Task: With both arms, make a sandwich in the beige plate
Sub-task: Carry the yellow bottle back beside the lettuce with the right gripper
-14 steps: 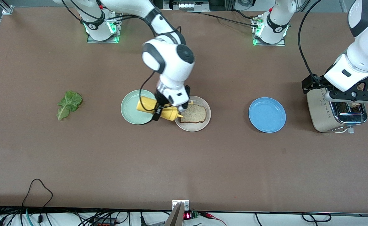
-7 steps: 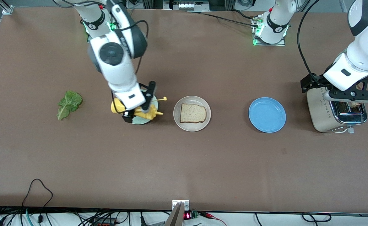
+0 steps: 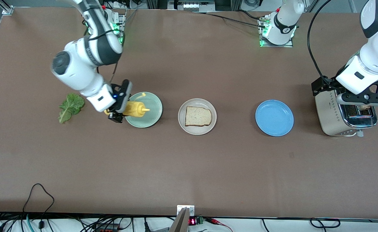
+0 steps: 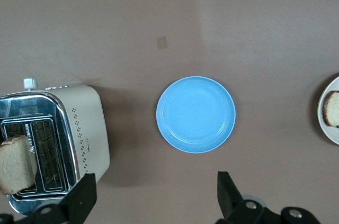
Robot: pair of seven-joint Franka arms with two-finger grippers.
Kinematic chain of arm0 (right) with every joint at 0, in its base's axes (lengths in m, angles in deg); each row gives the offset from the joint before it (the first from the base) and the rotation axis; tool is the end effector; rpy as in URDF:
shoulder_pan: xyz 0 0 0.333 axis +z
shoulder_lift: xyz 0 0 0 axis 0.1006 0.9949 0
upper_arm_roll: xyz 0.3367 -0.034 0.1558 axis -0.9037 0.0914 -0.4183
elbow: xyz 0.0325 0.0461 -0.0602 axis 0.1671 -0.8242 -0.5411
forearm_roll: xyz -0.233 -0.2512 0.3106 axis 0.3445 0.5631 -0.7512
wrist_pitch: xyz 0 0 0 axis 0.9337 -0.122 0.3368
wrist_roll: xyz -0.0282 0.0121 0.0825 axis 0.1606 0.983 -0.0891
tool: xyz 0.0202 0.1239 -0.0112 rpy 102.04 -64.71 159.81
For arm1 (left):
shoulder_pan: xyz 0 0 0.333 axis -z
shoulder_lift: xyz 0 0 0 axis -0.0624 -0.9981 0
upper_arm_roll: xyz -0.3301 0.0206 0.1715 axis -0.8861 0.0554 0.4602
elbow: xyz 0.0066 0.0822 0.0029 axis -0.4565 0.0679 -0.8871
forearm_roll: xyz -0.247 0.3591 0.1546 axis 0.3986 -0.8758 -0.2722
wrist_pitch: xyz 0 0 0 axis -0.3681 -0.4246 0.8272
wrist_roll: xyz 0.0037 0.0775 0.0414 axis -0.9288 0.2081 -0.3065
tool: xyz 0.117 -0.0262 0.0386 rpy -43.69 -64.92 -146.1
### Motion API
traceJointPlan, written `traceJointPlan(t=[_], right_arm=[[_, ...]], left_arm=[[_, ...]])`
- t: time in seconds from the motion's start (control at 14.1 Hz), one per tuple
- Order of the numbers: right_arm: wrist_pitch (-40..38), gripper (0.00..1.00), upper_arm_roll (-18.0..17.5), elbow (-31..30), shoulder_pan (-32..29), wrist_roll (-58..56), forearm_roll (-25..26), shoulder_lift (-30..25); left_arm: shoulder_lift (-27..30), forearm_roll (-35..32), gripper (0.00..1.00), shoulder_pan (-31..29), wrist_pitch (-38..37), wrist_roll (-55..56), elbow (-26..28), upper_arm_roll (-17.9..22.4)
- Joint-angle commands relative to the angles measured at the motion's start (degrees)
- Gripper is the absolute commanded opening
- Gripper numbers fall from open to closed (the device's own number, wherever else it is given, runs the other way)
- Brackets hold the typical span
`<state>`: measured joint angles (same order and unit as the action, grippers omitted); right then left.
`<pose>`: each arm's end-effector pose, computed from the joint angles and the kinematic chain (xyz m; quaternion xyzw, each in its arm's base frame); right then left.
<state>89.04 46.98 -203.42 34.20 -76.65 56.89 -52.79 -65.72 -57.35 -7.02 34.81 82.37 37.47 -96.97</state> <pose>0.6346 0.2215 0.3472 -0.7520 -0.6347 -0.1445 0.1038 0.6462 -0.0553 0.5843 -0.9993 0.0191 0.0141 0.0301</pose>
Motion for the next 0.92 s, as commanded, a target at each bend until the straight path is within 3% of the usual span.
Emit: traceJointPlan(t=[0.0,0.35,0.57,0.85], right_arm=[[-4.14,0.38,-1.01,-3.17,-6.61,-15.55,-13.73,-2.03],[-17.32,0.39,-1.01,-8.18,-17.77,-38.86,-34.84,-0.37],[-31.01,0.4,-1.01,-7.92,-25.07,-53.45,-44.6,6.47],[-46.94,0.4,-0.92,-5.56,-31.85,-65.95,-50.42,17.81]], left_arm=[[0.4,0.85,1.0,0.9,-1.12,-0.42,-0.57,1.05],[0.39,0.85,1.0,0.9,-1.3,-0.51,-0.57,0.78],[0.31,0.85,1.0,0.9,-1.38,-0.51,-0.57,0.78],[0.31,0.85,1.0,0.81,-1.74,-0.51,-0.66,0.7]])
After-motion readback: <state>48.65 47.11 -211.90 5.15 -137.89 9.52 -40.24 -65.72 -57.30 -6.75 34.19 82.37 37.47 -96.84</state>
